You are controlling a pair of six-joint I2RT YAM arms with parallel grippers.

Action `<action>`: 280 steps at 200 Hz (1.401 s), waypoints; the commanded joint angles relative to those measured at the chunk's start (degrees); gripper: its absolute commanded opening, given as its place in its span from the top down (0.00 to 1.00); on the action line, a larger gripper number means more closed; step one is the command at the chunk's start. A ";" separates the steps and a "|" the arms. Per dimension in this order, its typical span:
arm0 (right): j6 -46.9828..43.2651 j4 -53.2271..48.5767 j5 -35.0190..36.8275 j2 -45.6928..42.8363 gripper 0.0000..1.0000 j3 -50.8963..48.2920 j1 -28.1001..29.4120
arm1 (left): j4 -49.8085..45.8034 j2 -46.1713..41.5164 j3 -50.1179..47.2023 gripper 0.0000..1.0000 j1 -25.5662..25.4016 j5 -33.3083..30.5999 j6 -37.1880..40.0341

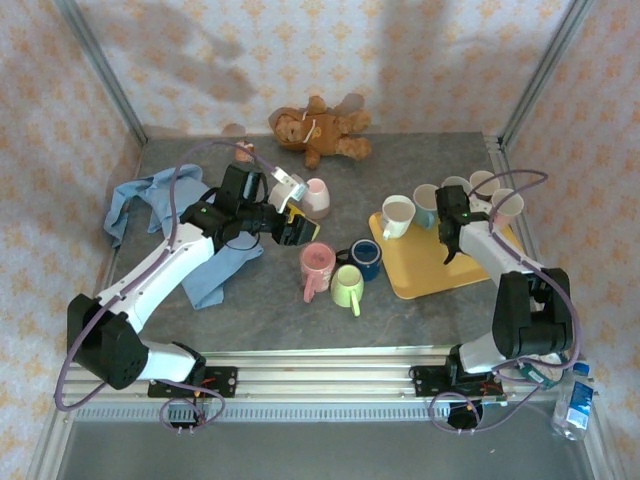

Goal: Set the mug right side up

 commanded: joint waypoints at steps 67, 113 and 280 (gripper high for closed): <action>0.86 -1.38 -0.49 -3.74 0.59 1.79 -0.27 | 0.97 -1.81 -1.96 0.36 -0.38 -9.81 -3.15; 2.25 -9.89 -6.46 -14.12 0.55 3.18 1.81 | 4.98 -0.64 -2.51 0.38 -0.40 -21.61 -13.77; -3.55 -24.65 -42.38 -20.12 0.56 12.47 6.68 | -12.17 -12.59 -13.59 0.41 -14.76 -33.93 -28.33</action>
